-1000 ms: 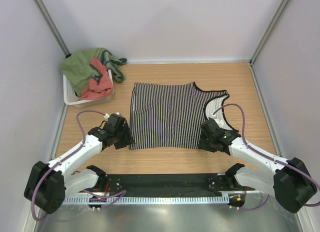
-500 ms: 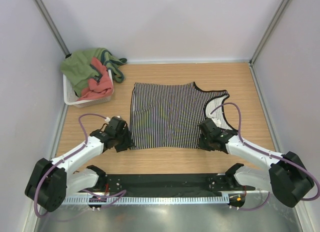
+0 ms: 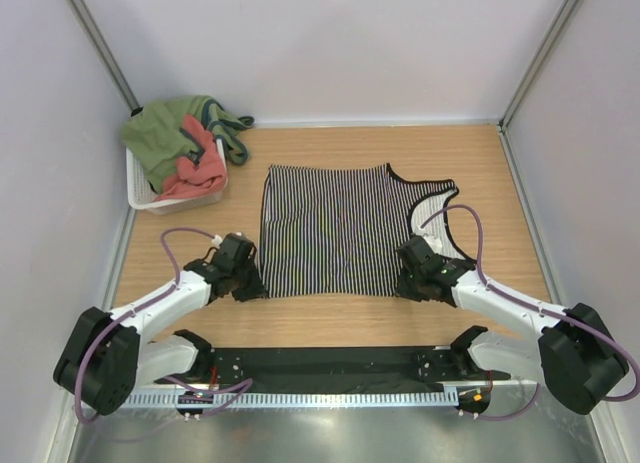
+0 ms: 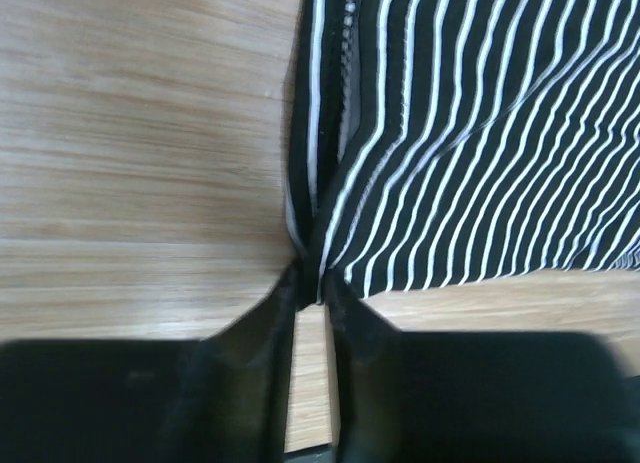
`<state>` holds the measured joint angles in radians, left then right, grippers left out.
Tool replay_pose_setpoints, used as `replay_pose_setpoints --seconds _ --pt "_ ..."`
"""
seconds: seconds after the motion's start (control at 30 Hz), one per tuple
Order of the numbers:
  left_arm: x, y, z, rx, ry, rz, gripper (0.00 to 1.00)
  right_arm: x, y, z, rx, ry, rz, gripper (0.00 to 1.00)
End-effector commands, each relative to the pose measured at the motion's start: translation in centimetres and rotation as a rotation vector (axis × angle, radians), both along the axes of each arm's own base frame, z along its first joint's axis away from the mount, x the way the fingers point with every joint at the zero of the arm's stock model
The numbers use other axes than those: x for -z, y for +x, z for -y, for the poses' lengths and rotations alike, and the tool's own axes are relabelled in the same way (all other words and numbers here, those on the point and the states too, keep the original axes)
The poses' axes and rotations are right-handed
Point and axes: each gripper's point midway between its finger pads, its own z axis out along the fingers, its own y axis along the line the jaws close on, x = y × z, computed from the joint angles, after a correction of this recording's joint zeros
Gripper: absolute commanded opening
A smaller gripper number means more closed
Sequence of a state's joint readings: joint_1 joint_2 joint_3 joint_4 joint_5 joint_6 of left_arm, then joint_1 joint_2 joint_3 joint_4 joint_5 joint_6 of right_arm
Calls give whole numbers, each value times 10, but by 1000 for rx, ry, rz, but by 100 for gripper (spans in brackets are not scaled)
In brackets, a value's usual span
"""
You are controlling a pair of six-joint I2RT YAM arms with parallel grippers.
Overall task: Fold and stack the tank tops
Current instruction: Fold the tank top
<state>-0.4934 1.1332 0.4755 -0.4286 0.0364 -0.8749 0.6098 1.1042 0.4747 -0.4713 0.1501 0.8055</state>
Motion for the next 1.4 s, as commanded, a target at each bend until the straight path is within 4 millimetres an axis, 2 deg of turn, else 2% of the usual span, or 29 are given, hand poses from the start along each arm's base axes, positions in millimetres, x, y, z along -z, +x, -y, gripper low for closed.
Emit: replay_pose_setpoints --seconds 0.0,0.03,0.17,0.3,0.37,0.4,0.63,0.8,1.07,1.37 --pt "7 4 3 -5 -11 11 8 -11 7 -2 2 6 43 1" --pt "6 4 4 -4 -15 13 0 -12 8 -2 3 5 46 1" --pt "-4 6 6 -1 -34 39 0 -17 9 2 1 -20 53 1" --pt "-26 14 12 7 -62 73 0 -34 20 -2 -11 -21 93 1" --pt "-31 17 14 11 -64 74 0 -36 24 0 -14 -48 94 1" --pt "-37 21 17 14 -70 86 0 -43 30 -2 -13 -50 109 1" --pt "-50 40 27 15 -112 83 0 -51 50 -4 -25 -119 115 1" --pt "-63 59 25 -8 -132 99 0 -59 67 -4 -36 -167 125 1" --pt "-65 82 12 -57 -127 96 0 -60 92 2 -26 -193 108 1" --pt "-70 113 12 -75 -124 97 0 -62 122 9 -27 -178 89 1"
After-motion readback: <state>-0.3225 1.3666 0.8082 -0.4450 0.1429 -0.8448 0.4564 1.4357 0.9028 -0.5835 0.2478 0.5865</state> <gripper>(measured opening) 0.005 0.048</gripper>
